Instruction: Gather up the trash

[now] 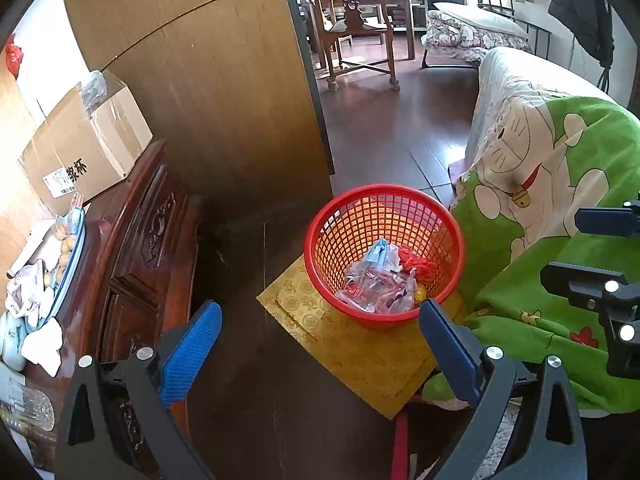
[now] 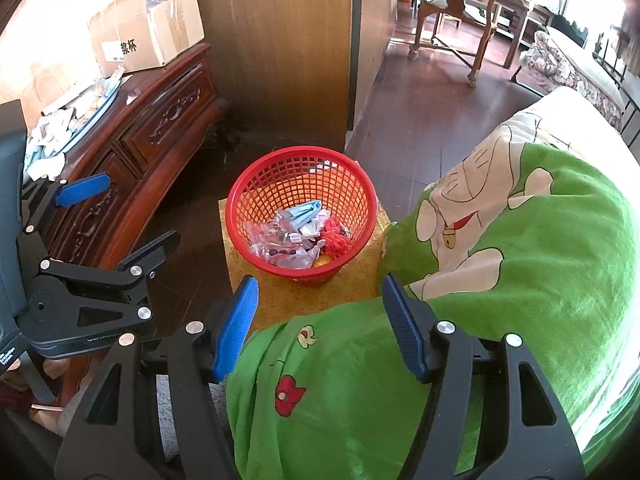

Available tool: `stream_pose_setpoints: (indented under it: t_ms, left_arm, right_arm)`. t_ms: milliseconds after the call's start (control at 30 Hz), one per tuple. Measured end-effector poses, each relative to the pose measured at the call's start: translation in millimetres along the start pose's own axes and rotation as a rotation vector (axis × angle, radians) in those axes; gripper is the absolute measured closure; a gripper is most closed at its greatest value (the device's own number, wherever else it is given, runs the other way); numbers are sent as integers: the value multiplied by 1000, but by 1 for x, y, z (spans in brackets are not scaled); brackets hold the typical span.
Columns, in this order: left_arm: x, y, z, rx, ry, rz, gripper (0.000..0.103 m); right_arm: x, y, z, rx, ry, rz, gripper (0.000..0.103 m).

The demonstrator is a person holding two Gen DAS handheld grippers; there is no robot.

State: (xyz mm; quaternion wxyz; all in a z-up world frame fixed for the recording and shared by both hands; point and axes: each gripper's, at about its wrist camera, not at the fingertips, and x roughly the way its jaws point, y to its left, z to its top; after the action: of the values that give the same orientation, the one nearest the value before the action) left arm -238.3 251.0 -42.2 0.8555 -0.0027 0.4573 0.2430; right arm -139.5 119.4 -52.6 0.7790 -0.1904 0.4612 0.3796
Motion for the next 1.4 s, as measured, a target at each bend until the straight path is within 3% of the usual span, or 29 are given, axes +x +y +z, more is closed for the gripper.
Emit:
stream_pose_setpoints:
  t_ms: [600,1400]
  left_arm:
    - [-5,-8,-4,34,-55,23,6]
    - [-3,-10,-4,30,-41,20,6]
  right_arm:
    - [0,0,0,1,0,1,39]
    - [0,-1,0,1,1,2,39]
